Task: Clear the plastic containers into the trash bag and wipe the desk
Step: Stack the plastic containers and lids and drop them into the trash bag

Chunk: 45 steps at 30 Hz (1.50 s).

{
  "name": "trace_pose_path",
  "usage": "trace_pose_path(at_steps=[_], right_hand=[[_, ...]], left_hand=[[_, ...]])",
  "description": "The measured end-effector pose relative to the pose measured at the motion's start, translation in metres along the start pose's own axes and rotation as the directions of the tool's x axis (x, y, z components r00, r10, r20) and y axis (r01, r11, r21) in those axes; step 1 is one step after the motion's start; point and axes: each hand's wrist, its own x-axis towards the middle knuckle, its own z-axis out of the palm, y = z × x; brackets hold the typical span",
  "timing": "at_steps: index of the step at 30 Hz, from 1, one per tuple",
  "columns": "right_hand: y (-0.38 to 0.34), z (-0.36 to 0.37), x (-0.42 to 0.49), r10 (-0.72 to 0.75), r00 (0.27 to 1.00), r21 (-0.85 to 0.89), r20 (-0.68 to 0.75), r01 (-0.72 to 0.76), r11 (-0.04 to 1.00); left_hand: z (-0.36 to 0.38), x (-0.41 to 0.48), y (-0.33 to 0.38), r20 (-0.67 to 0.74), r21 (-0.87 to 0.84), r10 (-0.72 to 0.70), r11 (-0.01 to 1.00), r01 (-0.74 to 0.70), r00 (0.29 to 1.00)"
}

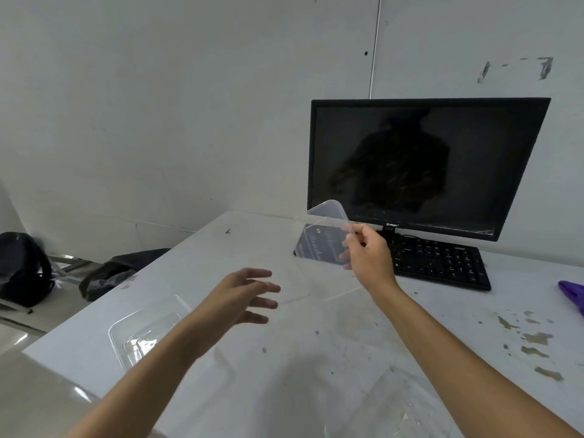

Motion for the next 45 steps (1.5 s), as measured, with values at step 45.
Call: trace_pose_path(at_steps=[45], right_hand=[[-0.042, 0.137, -0.099, 0.33, 0.825, 0.138, 0.458, -0.433, 0.891]], left_hand=[[-0.08, -0.045, -0.052, -0.147, -0.429, 0.147, 0.882, -0.197, 0.978]])
